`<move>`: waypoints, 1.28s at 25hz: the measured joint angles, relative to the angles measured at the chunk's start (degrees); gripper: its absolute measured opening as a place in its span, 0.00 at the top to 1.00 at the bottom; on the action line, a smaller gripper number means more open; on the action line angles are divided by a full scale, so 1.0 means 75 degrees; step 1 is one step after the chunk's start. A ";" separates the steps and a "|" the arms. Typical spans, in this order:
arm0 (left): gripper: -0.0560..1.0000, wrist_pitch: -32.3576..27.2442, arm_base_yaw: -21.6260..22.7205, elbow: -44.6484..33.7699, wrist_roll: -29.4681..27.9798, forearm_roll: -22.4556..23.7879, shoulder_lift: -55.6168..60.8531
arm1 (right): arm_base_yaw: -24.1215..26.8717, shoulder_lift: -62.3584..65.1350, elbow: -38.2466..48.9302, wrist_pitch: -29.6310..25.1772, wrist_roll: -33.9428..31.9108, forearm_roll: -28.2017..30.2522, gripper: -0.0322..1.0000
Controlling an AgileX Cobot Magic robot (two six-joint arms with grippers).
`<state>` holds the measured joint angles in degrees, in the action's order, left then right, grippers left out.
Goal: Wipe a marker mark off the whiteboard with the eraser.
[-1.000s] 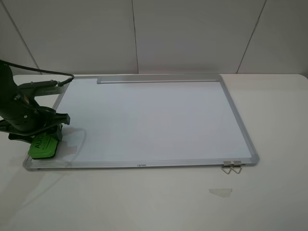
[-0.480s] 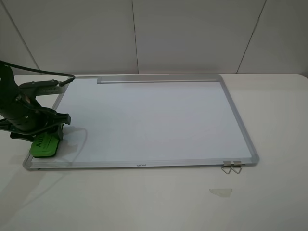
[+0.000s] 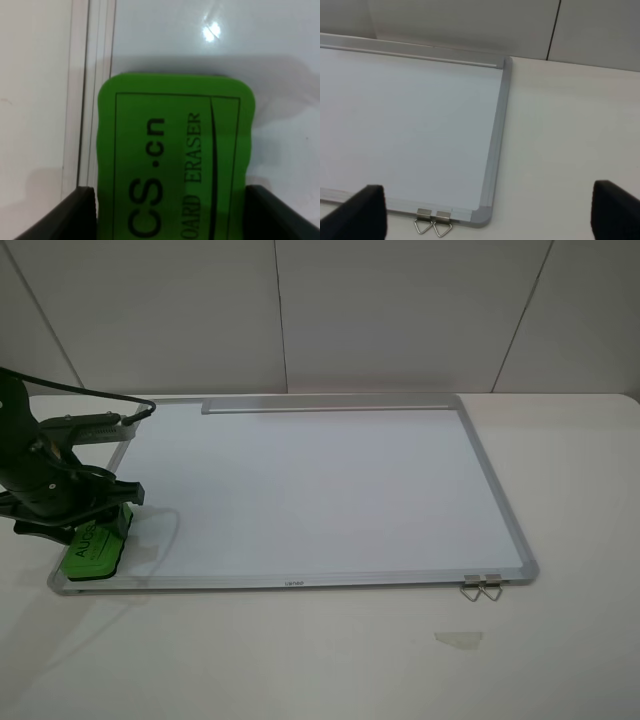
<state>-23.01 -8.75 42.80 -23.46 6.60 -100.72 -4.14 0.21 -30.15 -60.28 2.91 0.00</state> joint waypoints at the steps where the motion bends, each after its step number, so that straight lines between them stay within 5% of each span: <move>1: 0.36 0.0000 0.0000 0.0000 0.0000 0.0000 0.0000 | 0.0000 0.0000 0.0000 0.0000 0.0000 0.0000 0.18; 5: 0.36 -0.0126 0.0000 0.0040 0.0000 0.0000 0.0011 | 0.0000 0.0000 0.0000 0.0000 0.0000 0.0000 0.18; 9: 0.36 -0.1234 0.0000 0.0600 0.0186 0.0003 0.0208 | 0.0000 0.0000 0.0000 0.0000 0.0000 0.0000 0.18; 18: 0.36 -0.5887 0.0196 0.2962 0.1380 0.0020 0.0360 | 0.0000 0.0000 0.0000 0.0000 0.0000 0.0000 0.18; 25: 0.36 -0.6080 0.0447 0.2860 0.1803 -0.0638 0.1118 | 0.0000 0.0000 0.0000 0.0000 0.0000 0.0000 0.18; 32: 0.36 -0.6080 0.0447 0.1499 0.1995 -0.0686 0.3069 | 0.0000 0.0000 0.0000 0.0000 0.0000 0.0000 0.18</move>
<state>-68.61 -5.40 54.04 -8.49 1.46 -77.70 -4.14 0.21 -30.15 -60.28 2.91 0.00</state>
